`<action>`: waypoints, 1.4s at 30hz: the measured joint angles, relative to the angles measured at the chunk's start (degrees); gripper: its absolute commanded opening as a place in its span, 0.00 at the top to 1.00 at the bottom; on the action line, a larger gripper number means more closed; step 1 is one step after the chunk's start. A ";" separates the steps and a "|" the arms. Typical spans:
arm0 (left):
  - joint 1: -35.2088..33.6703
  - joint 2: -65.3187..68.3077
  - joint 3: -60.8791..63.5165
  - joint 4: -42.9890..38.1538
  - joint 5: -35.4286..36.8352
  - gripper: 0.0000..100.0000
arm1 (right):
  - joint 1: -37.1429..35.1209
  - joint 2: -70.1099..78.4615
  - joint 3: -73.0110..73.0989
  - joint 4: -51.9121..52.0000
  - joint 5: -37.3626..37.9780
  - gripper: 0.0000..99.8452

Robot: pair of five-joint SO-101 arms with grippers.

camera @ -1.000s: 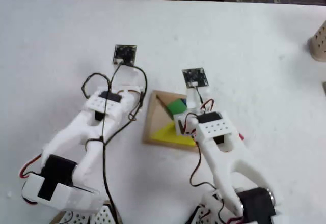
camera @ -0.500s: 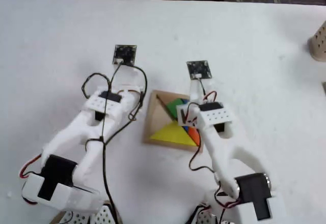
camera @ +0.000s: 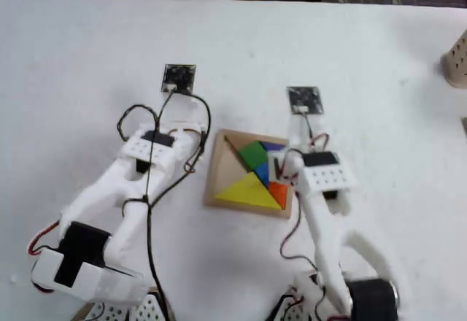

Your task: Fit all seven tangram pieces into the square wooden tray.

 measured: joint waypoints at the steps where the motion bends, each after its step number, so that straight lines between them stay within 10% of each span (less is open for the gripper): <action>1: 0.00 0.00 0.00 0.00 0.00 0.98 | 1.23 -1.93 1.32 0.00 0.00 0.98; 9: 0.00 0.00 0.00 0.00 0.00 0.98 | 13.71 -12.13 6.59 2.11 5.71 0.98; 42: 0.00 0.00 0.00 0.00 0.00 0.98 | 20.84 6.42 -0.26 5.27 3.43 0.70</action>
